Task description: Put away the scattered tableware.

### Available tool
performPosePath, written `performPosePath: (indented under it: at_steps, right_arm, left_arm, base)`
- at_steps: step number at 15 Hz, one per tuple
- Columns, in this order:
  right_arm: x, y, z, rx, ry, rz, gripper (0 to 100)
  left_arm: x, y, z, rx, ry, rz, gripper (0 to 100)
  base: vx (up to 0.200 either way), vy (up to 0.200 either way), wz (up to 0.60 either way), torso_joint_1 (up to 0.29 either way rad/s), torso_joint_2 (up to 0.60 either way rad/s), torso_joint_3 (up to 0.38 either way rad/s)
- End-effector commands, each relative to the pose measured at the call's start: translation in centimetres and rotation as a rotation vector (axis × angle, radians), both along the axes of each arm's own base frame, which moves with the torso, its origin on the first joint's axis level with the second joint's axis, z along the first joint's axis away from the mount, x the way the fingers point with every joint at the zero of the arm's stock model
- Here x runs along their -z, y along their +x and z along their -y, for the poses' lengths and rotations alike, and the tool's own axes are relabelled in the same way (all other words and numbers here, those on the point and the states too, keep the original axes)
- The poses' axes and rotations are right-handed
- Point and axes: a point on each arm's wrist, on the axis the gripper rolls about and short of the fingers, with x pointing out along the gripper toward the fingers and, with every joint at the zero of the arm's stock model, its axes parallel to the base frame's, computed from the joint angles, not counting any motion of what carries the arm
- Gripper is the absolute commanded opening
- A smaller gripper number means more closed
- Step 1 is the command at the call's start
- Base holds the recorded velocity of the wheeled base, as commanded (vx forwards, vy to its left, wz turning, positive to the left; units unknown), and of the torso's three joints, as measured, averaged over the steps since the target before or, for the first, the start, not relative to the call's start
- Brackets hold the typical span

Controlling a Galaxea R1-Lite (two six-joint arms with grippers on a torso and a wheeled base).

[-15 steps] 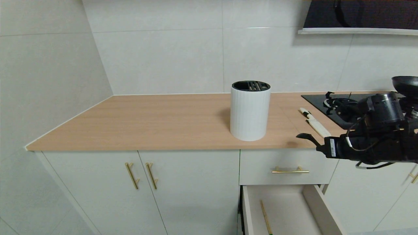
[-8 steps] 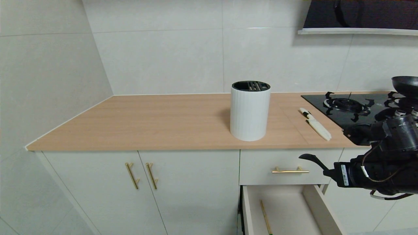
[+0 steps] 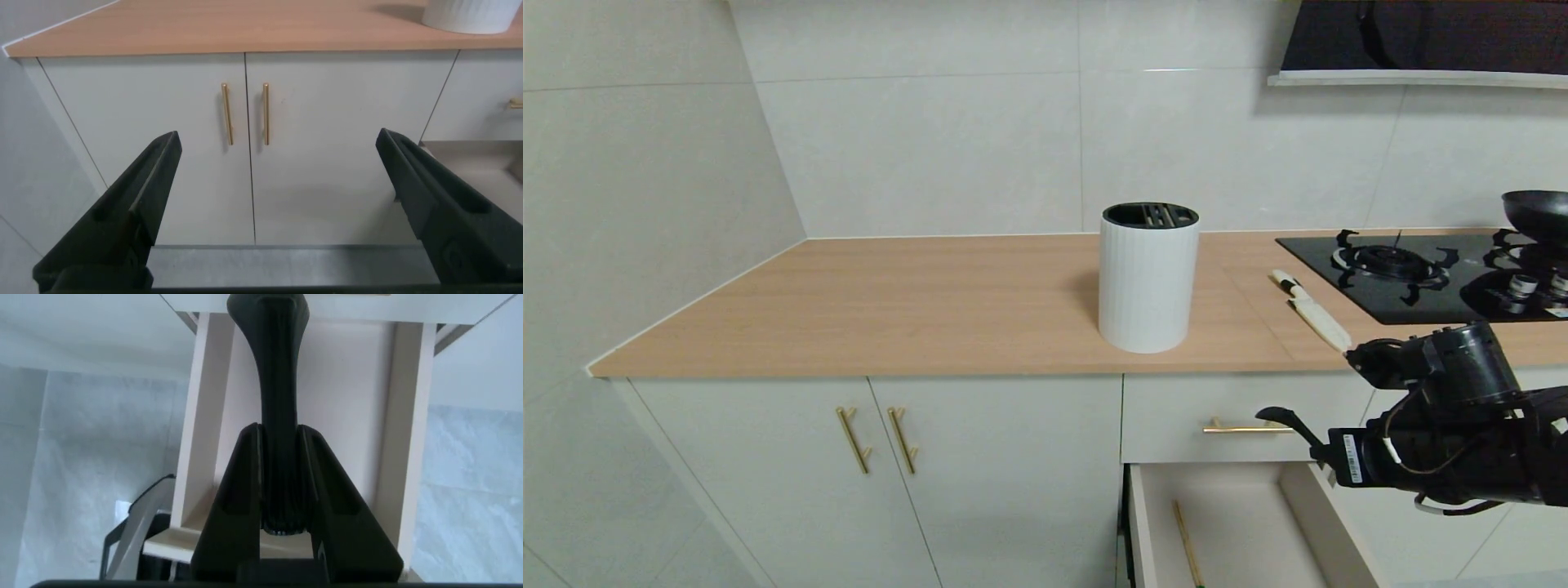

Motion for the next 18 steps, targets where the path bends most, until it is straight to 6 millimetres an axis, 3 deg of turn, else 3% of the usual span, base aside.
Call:
performPosePath:
  at_steps: [1, 6, 18]
  right_arm:
    - [2.0, 0.5, -0.2, 0.002, -0.022, -0.058, 0]
    - [4.5, 1.4, -0.3, 0.020, -0.054, -0.085, 0]
    - [6.3, 2.1, -0.4, 0.037, -0.080, -0.108, 0]
  left_arm:
    - [0.0, 0.0, 0.0, 0.000, 0.000, 0.000, 100]
    - [0.0, 0.0, 0.0, 0.000, 0.000, 0.000, 100]
    - [0.0, 0.0, 0.0, 0.000, 0.000, 0.000, 100]
  base:
    - [0.000, 0.000, 0.00, 0.000, 0.00, 0.000]
    - [0.000, 0.000, 0.00, -0.122, 0.29, 0.170]
    - [0.000, 0.000, 0.00, -0.170, 0.47, 0.295]
